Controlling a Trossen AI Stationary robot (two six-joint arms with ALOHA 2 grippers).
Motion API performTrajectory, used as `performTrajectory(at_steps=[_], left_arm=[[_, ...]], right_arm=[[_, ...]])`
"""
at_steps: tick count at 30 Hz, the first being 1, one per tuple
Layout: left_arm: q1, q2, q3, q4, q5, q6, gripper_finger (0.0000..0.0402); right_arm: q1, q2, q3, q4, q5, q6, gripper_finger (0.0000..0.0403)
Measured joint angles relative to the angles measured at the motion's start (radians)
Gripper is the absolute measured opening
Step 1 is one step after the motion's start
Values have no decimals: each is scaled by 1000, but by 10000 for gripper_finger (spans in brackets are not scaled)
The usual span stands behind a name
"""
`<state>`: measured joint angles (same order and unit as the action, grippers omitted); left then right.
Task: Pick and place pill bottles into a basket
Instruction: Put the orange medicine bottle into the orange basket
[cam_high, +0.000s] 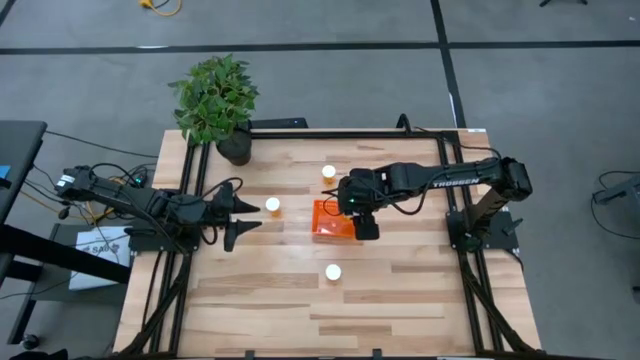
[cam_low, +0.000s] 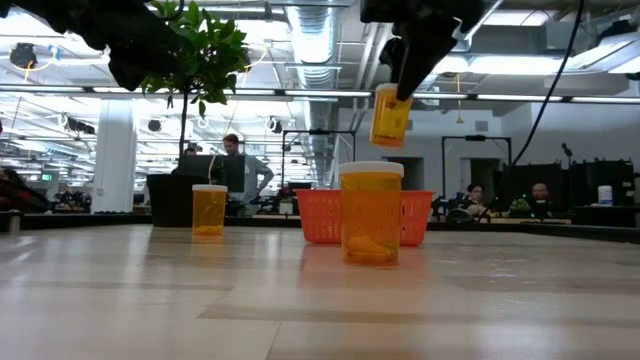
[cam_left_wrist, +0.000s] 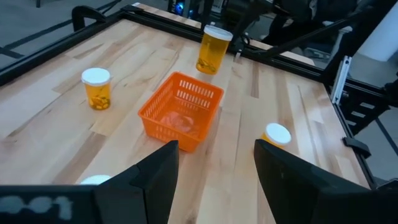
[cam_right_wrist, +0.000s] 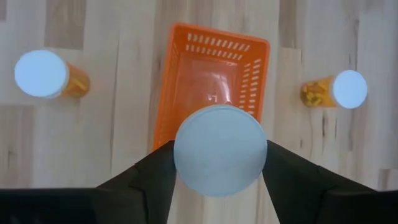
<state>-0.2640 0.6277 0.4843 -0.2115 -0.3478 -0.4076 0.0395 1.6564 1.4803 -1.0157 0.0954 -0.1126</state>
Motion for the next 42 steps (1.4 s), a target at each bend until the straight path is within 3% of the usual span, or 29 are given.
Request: performTrajectory(at_steps=[42], left_arm=[[0, 0, 0, 0, 3, -4, 199]], right_arm=[[-68, 1, -242, 235, -112, -27, 216]])
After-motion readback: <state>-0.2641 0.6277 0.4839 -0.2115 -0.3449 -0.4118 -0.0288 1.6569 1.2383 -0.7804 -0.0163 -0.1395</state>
